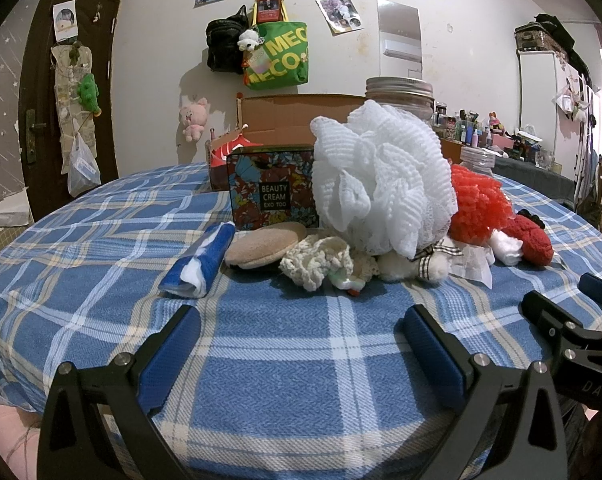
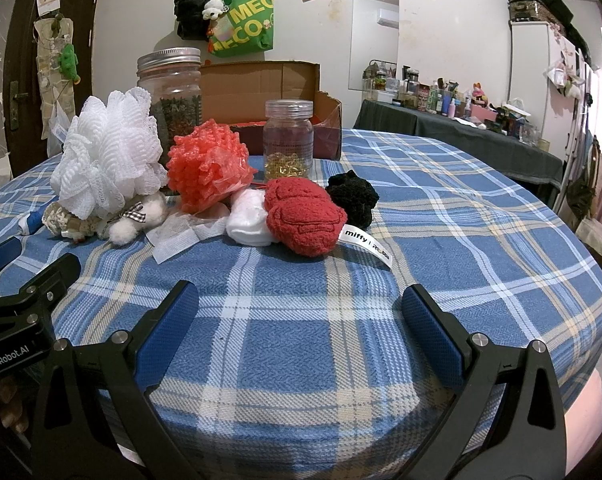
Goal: Organize soft objects
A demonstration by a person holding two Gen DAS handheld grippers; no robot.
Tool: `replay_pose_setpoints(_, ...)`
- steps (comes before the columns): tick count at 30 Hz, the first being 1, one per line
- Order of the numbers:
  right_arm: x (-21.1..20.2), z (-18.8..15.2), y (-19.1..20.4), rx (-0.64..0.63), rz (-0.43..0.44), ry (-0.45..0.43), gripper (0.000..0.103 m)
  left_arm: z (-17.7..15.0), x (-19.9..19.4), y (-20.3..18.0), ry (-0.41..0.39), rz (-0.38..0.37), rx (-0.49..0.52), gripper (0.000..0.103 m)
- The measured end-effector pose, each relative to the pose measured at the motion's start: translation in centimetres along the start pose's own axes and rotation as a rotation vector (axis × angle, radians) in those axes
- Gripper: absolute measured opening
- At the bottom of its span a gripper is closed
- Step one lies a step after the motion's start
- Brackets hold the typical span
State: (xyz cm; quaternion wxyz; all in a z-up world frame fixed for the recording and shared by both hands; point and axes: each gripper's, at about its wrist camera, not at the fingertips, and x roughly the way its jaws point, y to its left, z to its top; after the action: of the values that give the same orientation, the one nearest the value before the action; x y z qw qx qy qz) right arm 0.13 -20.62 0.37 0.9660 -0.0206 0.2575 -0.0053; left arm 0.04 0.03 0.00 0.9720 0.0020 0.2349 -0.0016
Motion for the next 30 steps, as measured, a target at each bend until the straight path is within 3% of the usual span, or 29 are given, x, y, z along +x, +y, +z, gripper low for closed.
replay_pose_setpoints(18,-0.1,0.0,0.1,0.000,0.007,0.014,0.103,-0.3,0.2,0.0,0.004,-0.010,0.004,0.103)
replay_pose_setpoints(30,-0.5,2.1,-1.2,0.021,0.017,-0.006,0.103,2.3,-0.5,1.7,-0.005,-0.012,-0.028,0.103)
